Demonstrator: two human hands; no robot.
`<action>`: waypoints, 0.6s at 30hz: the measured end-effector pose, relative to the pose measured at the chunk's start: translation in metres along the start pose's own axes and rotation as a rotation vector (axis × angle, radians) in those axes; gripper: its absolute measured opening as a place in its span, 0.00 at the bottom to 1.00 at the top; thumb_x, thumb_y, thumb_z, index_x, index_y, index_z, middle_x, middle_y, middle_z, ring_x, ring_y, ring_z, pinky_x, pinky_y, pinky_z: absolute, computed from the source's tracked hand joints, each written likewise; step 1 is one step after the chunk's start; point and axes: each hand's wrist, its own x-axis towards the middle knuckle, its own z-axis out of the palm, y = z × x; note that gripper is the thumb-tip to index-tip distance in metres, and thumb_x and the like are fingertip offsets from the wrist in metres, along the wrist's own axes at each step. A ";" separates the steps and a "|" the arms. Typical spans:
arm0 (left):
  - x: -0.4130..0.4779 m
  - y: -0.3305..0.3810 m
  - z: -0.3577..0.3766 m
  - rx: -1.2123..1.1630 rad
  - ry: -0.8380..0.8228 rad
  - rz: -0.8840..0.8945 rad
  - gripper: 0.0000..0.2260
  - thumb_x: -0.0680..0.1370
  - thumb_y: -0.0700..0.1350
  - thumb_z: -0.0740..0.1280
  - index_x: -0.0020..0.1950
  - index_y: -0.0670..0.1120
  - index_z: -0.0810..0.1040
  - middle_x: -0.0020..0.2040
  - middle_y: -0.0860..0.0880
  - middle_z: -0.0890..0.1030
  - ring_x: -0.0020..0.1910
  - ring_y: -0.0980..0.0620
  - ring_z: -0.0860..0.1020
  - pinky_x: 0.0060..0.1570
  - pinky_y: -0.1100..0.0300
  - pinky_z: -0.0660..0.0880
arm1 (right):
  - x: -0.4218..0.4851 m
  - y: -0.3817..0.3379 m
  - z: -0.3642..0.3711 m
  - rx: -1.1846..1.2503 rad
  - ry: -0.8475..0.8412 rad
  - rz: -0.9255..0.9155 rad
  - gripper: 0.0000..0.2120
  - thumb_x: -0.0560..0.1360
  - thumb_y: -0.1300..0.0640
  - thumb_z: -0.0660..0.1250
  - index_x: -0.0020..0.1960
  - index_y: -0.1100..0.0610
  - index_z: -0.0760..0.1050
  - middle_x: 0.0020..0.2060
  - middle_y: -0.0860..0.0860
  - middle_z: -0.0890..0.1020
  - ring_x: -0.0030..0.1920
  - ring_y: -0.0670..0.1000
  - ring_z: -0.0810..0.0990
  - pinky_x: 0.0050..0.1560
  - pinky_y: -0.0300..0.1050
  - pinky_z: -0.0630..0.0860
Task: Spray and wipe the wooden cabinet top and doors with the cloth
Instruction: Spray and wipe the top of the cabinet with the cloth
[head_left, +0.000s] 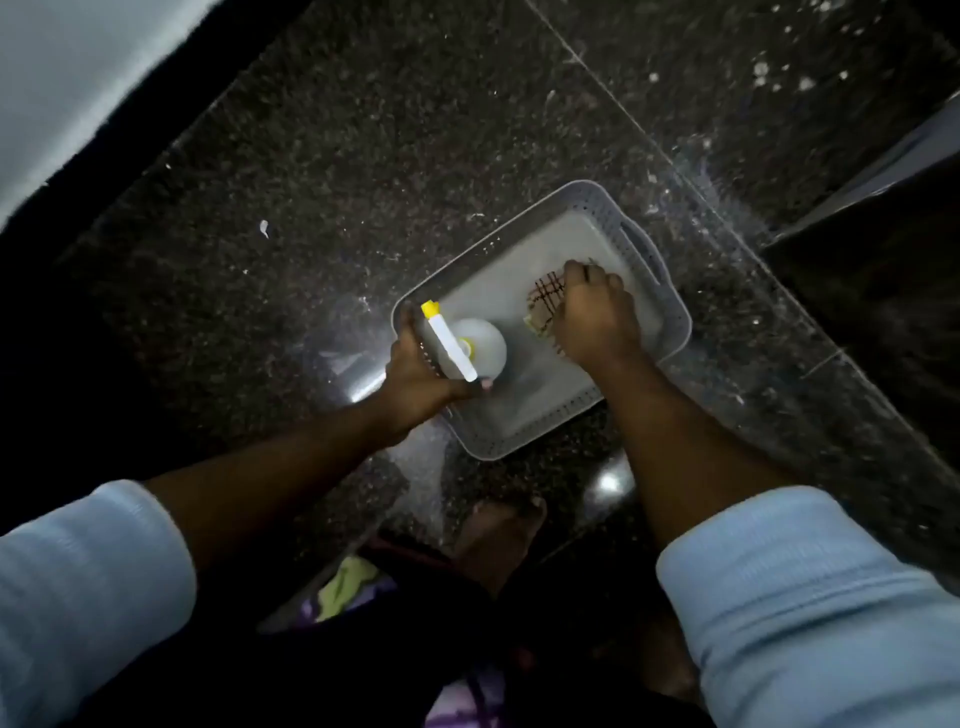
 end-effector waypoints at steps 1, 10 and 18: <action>0.004 -0.007 0.008 -0.085 0.040 0.036 0.68 0.50 0.63 0.90 0.82 0.62 0.55 0.74 0.46 0.74 0.71 0.45 0.78 0.62 0.38 0.83 | 0.002 0.000 0.015 0.005 0.023 0.038 0.28 0.78 0.52 0.65 0.74 0.61 0.63 0.70 0.63 0.70 0.69 0.65 0.70 0.65 0.60 0.71; 0.009 0.005 0.033 0.039 0.212 0.418 0.49 0.74 0.45 0.82 0.86 0.51 0.53 0.79 0.62 0.59 0.82 0.56 0.62 0.82 0.49 0.63 | 0.029 0.013 0.033 0.121 0.092 0.360 0.22 0.76 0.55 0.67 0.69 0.58 0.71 0.65 0.61 0.78 0.67 0.63 0.74 0.65 0.57 0.67; 0.024 0.045 0.073 -0.158 0.250 0.596 0.34 0.84 0.44 0.69 0.86 0.39 0.57 0.72 0.57 0.77 0.57 0.57 0.85 0.59 0.55 0.81 | -0.002 0.041 -0.059 0.819 0.016 -0.033 0.06 0.77 0.61 0.69 0.48 0.50 0.75 0.43 0.47 0.83 0.45 0.44 0.84 0.44 0.43 0.83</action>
